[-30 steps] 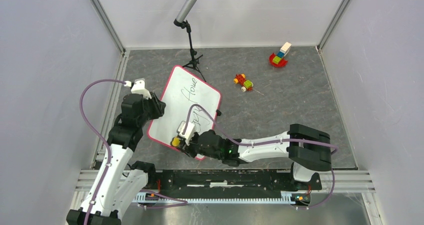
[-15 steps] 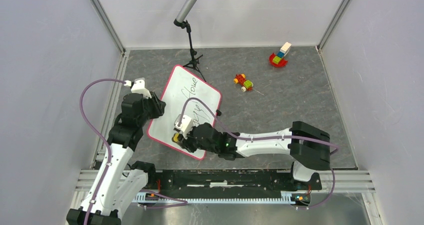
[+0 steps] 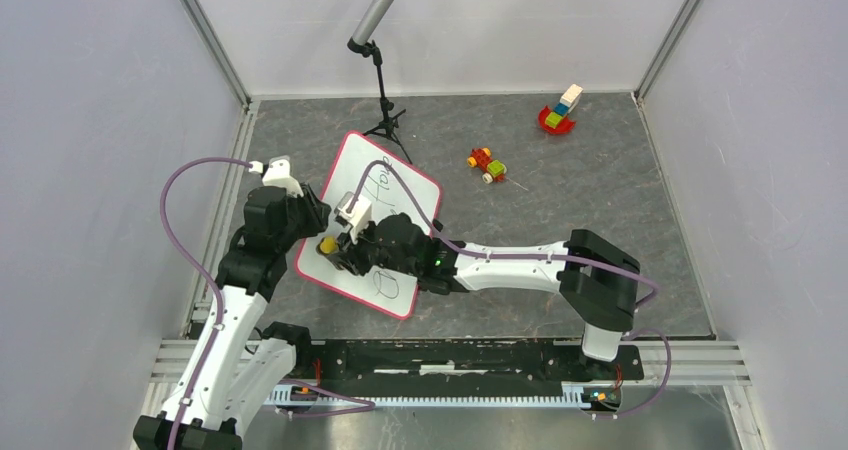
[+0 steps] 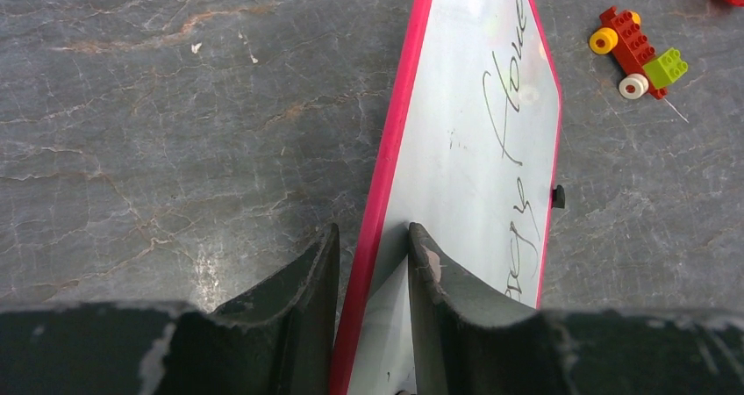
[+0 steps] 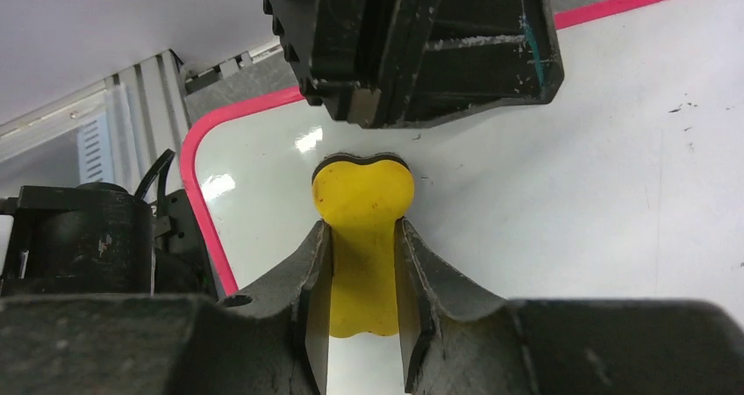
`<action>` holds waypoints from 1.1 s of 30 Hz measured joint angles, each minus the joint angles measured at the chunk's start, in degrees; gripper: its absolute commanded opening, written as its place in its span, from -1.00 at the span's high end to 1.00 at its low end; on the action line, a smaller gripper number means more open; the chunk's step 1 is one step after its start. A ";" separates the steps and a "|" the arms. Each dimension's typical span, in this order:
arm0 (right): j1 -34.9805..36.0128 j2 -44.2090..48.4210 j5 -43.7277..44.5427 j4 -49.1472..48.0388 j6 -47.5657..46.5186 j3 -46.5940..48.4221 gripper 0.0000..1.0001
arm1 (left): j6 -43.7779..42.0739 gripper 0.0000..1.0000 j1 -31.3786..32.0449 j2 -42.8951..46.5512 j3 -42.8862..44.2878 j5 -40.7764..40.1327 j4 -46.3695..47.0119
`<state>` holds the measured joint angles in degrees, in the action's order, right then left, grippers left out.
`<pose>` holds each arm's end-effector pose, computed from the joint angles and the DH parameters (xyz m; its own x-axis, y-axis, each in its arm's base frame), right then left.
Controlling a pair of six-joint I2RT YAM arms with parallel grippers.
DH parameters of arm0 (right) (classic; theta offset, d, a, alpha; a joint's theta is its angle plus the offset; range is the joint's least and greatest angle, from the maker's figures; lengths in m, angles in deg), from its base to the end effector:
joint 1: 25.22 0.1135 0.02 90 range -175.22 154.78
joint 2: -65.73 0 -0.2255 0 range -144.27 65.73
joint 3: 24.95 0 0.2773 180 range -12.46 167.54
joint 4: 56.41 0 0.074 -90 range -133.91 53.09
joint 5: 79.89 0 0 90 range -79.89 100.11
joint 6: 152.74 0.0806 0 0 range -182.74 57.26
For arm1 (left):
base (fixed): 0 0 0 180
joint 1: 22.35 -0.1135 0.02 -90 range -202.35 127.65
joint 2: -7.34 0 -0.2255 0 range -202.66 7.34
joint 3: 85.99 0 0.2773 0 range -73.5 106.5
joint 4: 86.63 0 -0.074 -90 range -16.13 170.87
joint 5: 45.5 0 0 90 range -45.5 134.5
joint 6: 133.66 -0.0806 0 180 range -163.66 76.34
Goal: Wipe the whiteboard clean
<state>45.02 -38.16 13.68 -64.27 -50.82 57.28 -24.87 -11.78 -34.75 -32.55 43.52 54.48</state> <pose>0.1676 0.4518 0.1932 -0.2687 -0.1382 -0.9533 -0.8824 0.4322 0.1861 0.2574 -0.0466 0.2477 -0.4846 -0.2372 -0.8420 0.0131 0.9605 -0.2781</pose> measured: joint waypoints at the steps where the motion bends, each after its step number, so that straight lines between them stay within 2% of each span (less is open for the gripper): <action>1: -0.26 0.13 -0.44 -0.92 0.35 -0.66 1.00 | 0.00 0.95 0.00 0.00 0.00 0.04 -0.02; 13: -1.11 6.51 1.70 -20.06 5.09 -25.77 1.00 | 0.00 0.95 0.00 0.20 -0.09 0.52 -0.07; 20: -1.14 9.44 6.12 -23.47 7.30 -36.52 1.00 | 0.00 0.96 0.00 0.22 -0.09 0.92 0.11; 26: 1.09 10.47 11.37 -20.17 6.23 -37.00 1.00 | 0.00 0.95 0.07 0.63 -0.09 1.20 0.22; 33: 5.40 9.35 17.94 -5.64 -0.85 -26.12 1.00 | 0.00 0.95 0.07 0.68 -0.09 0.83 0.39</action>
<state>50.42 -28.81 31.63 -69.91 -51.67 31.16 -24.87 -11.72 -34.07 -32.63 44.35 54.87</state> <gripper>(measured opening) 0.325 0.360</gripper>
